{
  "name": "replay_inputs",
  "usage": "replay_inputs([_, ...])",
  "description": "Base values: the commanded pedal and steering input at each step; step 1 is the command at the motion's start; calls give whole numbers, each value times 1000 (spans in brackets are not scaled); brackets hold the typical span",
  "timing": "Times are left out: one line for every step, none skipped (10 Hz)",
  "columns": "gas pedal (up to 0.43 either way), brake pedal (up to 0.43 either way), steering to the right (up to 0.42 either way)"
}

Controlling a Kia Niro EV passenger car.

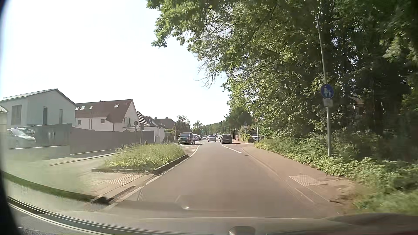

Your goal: Follow the waypoints while adhering to traffic rules and regulations

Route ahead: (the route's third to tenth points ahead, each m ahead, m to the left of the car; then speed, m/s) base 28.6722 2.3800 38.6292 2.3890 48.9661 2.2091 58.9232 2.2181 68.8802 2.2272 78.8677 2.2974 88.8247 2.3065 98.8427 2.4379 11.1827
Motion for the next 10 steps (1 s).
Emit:
replay_inputs([0, 30, -8])
replay_inputs([0, 30, -8])
replay_inputs([0, 30, -8])
replay_inputs([0, 30, -9])
replay_inputs([0, 30, -10])
replay_inputs([0, 30, -12])
replay_inputs([0, 30, -14])
replay_inputs([0, 30, -16])
replay_inputs([0, 30, -15])
replay_inputs([0, 30, -15])
